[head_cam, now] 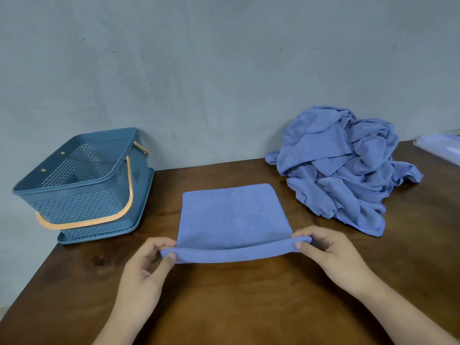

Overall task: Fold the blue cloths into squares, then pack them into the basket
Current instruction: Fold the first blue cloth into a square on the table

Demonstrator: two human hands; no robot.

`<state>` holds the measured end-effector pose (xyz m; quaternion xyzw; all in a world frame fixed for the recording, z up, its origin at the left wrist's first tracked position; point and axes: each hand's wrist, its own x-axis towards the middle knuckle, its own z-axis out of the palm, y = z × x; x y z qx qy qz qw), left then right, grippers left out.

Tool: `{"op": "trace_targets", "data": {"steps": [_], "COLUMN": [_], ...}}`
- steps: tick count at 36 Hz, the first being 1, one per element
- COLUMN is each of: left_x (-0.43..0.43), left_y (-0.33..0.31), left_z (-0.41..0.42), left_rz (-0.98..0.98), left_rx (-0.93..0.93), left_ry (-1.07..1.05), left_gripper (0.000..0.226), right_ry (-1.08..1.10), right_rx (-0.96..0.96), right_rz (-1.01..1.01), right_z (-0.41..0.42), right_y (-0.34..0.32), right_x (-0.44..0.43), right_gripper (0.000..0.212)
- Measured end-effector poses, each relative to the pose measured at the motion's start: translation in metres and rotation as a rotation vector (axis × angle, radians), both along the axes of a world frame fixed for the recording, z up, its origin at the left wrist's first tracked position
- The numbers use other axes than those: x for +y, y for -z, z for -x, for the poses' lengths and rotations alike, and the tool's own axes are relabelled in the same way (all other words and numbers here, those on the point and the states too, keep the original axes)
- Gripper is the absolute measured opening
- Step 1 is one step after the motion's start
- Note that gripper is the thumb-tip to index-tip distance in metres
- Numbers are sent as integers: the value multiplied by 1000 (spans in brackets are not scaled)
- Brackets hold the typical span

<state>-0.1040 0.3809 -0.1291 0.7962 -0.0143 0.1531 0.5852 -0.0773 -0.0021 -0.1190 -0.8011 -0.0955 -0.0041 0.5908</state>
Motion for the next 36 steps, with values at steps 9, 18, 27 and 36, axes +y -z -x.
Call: {"op": "trace_targets", "data": {"steps": [9, 18, 27, 36], "left_x": [-6, -4, 1, 4], "left_y": [-31, 11, 20, 25], "left_z": [-114, -204, -204, -211], "left_rz": [170, 32, -110, -104], "left_rx": [-36, 311, 222, 235], "left_ry": [-46, -166, -67, -123], "left_gripper": [10, 32, 24, 31], "right_ry": [123, 216, 210, 235], "right_rx": [25, 105, 73, 105], "right_rz": [-173, -33, 52, 107], "right_z": [-110, -200, -210, -221], "right_y": [-11, 17, 44, 51], "right_x": [19, 37, 33, 35], "right_gripper": [16, 21, 34, 28]}}
